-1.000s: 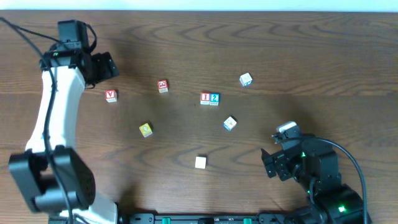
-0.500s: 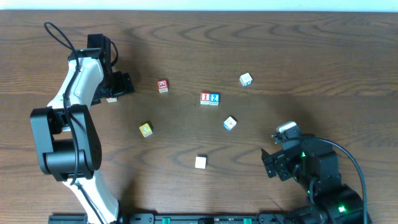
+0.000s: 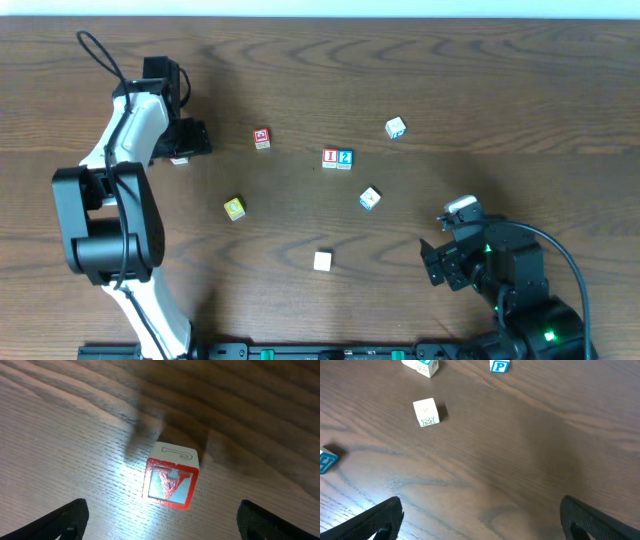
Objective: Spell out Ai2
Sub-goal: 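Lower the left gripper and close it on the red 'A' block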
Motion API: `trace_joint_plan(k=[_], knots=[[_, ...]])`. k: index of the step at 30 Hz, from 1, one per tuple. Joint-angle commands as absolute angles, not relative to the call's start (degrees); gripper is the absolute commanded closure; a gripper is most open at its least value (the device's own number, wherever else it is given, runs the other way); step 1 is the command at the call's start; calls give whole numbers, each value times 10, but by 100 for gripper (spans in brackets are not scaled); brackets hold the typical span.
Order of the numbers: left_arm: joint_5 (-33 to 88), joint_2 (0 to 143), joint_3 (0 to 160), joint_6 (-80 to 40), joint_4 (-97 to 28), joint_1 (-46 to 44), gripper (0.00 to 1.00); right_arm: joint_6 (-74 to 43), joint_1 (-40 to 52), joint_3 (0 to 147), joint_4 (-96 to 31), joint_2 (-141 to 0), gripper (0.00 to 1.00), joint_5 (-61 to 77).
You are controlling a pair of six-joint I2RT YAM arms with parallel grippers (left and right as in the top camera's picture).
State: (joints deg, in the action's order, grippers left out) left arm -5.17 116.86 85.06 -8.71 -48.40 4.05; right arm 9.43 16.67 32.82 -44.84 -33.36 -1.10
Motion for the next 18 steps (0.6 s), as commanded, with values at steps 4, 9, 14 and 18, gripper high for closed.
trace_joint_plan(k=[4, 9, 14, 18], knots=[[-63, 1179, 860, -68, -477, 42, 4, 91, 162, 328, -448, -333, 1, -15], [-61, 1179, 860, -68, -475, 42, 13, 91, 162, 328, -448, -333, 1, -15], [-60, 1179, 860, -68, -475, 42, 32, 91, 161, 328, -448, -333, 1, -15], [-60, 1179, 860, -68, -473, 42, 31, 91, 161, 328, -448, -333, 1, -15]])
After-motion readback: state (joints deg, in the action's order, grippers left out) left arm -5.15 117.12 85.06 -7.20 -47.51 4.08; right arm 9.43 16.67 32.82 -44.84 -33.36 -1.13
